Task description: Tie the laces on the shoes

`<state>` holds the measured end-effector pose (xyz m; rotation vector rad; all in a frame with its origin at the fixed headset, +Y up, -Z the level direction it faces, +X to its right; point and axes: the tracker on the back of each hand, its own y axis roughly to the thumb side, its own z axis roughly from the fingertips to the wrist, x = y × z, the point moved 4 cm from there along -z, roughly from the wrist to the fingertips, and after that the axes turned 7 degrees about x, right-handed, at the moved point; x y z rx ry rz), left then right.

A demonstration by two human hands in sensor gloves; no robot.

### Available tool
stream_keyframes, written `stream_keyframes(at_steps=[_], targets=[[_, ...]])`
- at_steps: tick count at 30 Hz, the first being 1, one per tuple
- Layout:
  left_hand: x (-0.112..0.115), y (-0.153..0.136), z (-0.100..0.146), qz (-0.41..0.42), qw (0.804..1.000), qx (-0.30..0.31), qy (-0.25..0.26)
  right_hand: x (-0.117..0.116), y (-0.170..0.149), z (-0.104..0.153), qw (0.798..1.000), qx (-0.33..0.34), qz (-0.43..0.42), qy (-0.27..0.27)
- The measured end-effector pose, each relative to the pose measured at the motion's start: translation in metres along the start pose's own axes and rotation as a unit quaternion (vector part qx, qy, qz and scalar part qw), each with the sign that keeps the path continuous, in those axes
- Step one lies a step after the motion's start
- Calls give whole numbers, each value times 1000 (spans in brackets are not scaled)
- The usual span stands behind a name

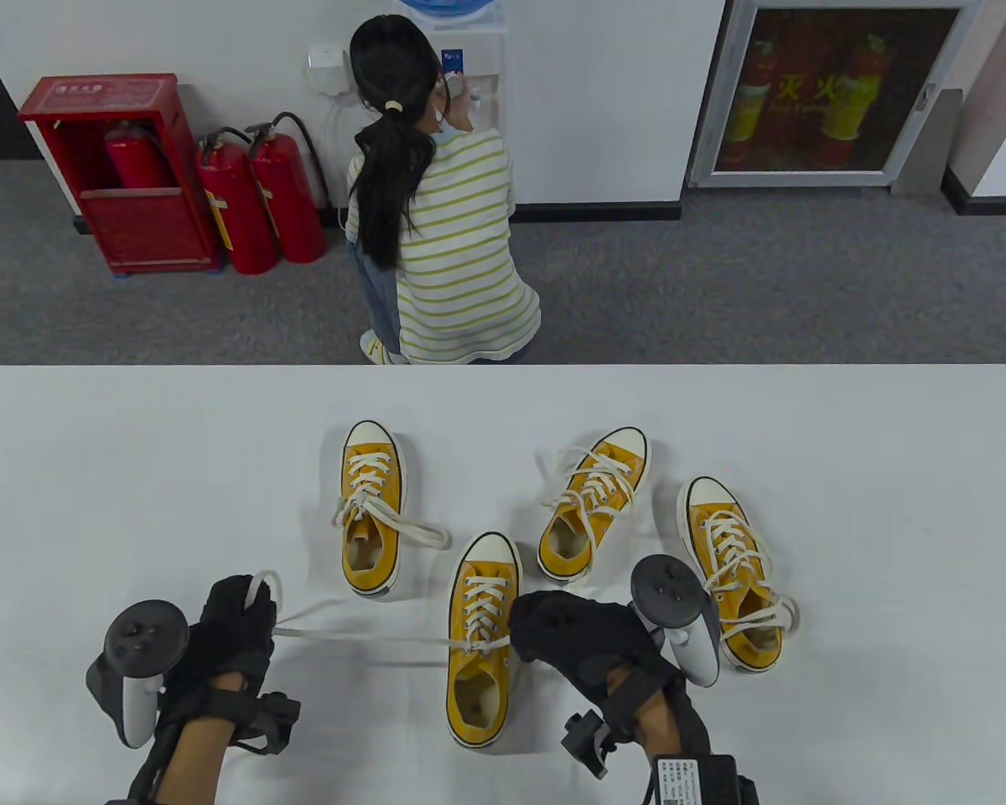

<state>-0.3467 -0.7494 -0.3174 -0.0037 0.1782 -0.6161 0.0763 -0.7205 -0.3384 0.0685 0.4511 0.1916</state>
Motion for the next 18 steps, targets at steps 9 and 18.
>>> stream_keyframes(at_steps=[9,18], targets=[[3,1,0,5,1000,1,-8,-39,-14,-30,979,34,-184,83],[11,11,1,107,994,21,-21,-37,-21,-37,988,26,-148,45]])
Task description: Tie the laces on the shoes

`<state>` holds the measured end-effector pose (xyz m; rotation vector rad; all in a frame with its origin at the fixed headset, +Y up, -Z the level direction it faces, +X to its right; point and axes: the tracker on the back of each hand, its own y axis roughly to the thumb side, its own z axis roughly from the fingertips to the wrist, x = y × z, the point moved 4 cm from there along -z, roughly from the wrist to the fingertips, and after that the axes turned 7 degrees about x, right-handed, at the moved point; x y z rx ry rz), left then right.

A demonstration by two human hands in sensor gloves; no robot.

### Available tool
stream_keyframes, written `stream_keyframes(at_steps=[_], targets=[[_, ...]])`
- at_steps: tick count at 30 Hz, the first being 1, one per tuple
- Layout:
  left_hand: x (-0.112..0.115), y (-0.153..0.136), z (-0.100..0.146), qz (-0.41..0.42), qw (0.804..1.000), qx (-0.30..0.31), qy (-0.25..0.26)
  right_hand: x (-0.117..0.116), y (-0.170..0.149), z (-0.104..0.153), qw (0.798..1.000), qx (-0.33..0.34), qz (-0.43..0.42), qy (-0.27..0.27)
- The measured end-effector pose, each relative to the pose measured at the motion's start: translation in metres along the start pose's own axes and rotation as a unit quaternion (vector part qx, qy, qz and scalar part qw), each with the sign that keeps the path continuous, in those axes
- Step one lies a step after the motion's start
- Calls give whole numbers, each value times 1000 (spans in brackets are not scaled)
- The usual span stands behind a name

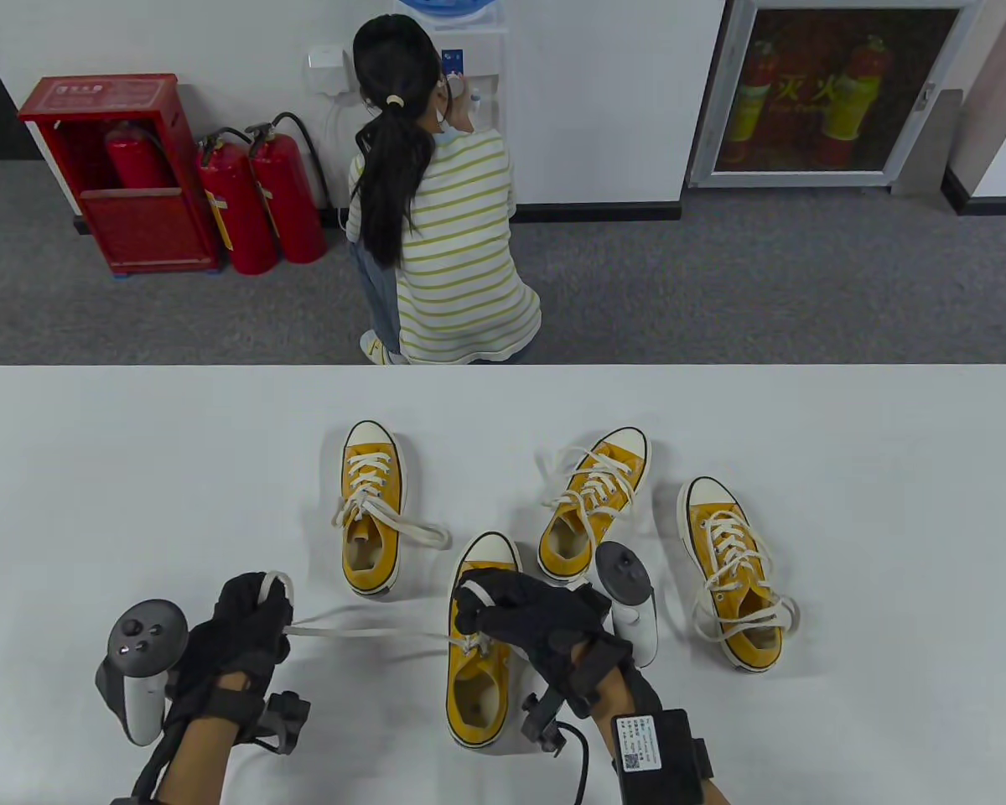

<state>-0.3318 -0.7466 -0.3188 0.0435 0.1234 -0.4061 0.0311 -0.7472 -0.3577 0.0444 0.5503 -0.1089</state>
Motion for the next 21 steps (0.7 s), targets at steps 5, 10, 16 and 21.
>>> stream_keyframes(at_steps=[5,10,16,21], targets=[[8,22,1,43,999,30,-8,1,-2,3,996,-12,85,-35],[22,64,1,94,992,68,-51,-4,6,4,980,-3,189,-66],[41,106,3,114,985,103,-83,-24,13,3,954,1,294,-52],[65,133,5,148,973,125,-123,-30,17,5,935,7,348,-62]])
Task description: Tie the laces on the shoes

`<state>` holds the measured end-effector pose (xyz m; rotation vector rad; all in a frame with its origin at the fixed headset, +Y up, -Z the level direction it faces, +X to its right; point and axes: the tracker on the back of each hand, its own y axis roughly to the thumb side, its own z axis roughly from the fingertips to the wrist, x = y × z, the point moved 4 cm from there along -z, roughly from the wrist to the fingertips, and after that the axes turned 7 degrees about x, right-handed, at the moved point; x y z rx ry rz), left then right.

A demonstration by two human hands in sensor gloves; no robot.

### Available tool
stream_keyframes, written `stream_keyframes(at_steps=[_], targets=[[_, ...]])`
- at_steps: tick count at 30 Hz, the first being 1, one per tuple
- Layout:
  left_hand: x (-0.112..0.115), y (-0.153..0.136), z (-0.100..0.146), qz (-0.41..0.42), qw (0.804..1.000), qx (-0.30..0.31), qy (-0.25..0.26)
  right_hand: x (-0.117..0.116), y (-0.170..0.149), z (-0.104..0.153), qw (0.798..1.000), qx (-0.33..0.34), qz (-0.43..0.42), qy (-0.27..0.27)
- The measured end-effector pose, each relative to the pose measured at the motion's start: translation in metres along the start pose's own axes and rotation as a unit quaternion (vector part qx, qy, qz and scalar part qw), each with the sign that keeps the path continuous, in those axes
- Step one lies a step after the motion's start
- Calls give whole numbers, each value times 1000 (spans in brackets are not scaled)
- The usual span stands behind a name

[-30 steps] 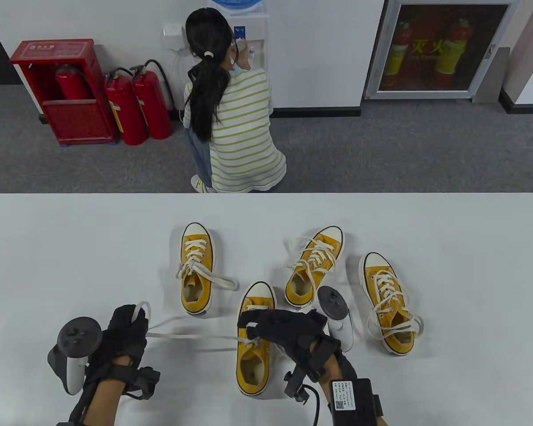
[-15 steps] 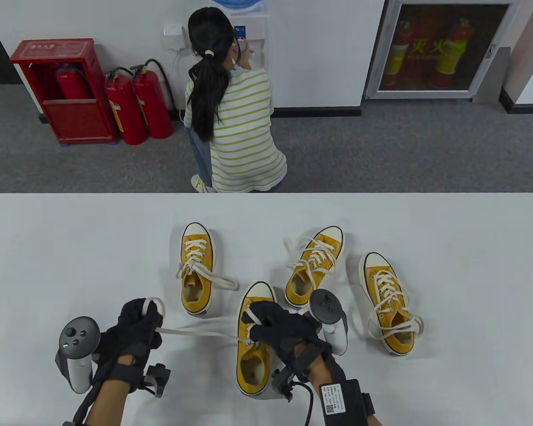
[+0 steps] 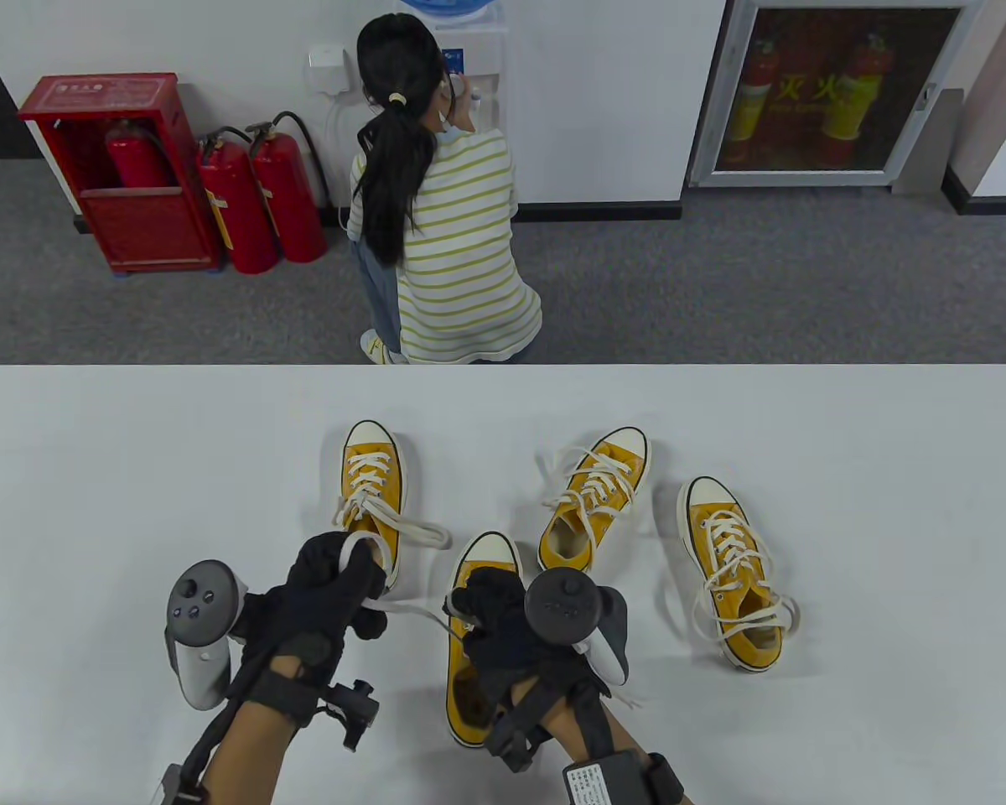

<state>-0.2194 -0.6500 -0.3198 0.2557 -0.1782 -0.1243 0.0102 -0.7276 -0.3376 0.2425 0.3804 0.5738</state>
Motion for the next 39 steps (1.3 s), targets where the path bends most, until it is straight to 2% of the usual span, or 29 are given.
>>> stream_keyframes(at_steps=[5,7,13,19,26,30,37,39], targets=[[25,15,-6,50,998,17,-46,-3,0,-1,1000,0,11,4],[30,18,-9,56,997,18,-52,-4,5,0,998,12,64,12],[22,11,-20,46,999,7,-17,-12,16,0,995,46,74,42],[7,-32,-33,43,997,-56,21,-7,7,-3,997,51,-10,51],[13,-76,-35,13,993,-111,36,-1,-7,-5,990,50,-122,48],[19,-91,-32,-48,991,-127,22,3,-16,-5,980,38,-190,34],[26,-111,-19,-150,977,-149,-11,4,-27,-5,970,23,-240,22],[30,-116,-16,-155,976,-152,-16,3,-30,-4,967,17,-251,25]])
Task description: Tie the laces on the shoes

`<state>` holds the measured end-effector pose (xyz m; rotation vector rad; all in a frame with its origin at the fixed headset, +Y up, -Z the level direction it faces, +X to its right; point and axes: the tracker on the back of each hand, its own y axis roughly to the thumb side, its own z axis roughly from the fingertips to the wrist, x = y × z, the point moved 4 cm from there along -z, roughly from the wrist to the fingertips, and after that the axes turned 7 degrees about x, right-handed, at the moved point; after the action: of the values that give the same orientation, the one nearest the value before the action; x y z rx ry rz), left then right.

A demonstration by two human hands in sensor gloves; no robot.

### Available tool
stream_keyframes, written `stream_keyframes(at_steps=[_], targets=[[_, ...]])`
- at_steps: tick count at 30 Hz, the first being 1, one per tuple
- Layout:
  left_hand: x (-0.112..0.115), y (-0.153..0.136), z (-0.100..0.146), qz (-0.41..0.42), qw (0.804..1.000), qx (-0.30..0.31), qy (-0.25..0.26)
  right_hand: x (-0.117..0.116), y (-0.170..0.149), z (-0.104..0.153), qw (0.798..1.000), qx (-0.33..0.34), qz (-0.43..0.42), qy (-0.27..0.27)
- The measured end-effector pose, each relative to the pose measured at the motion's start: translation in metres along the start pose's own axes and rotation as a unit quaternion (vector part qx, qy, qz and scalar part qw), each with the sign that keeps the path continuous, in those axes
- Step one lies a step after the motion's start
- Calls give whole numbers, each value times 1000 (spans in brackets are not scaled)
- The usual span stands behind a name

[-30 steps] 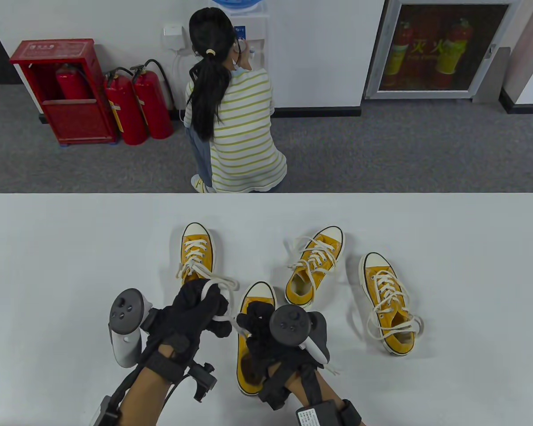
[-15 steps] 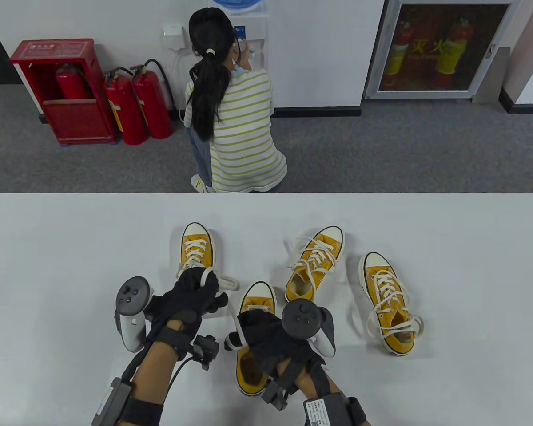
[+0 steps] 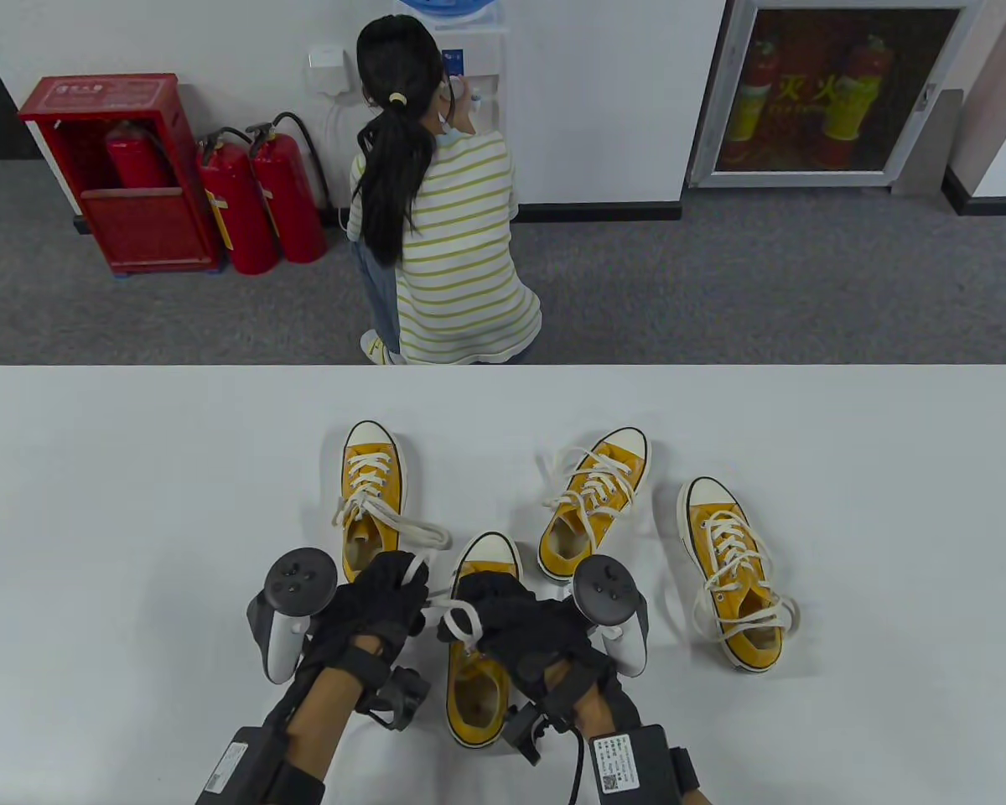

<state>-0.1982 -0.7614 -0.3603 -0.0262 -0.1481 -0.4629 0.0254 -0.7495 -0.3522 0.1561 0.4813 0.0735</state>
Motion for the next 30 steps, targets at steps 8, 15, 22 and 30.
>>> stream_keyframes(at_steps=[8,15,22,30], targets=[[20,-7,7,-97,994,4,-46,4,-13,5,997,-16,-70,-35],[29,-9,13,-131,989,1,-75,10,-12,9,997,-12,-37,-68],[23,-11,13,-160,985,4,-56,20,-10,18,996,-22,11,-90],[16,-11,15,-164,986,6,-38,23,-10,27,998,-32,11,-58]])
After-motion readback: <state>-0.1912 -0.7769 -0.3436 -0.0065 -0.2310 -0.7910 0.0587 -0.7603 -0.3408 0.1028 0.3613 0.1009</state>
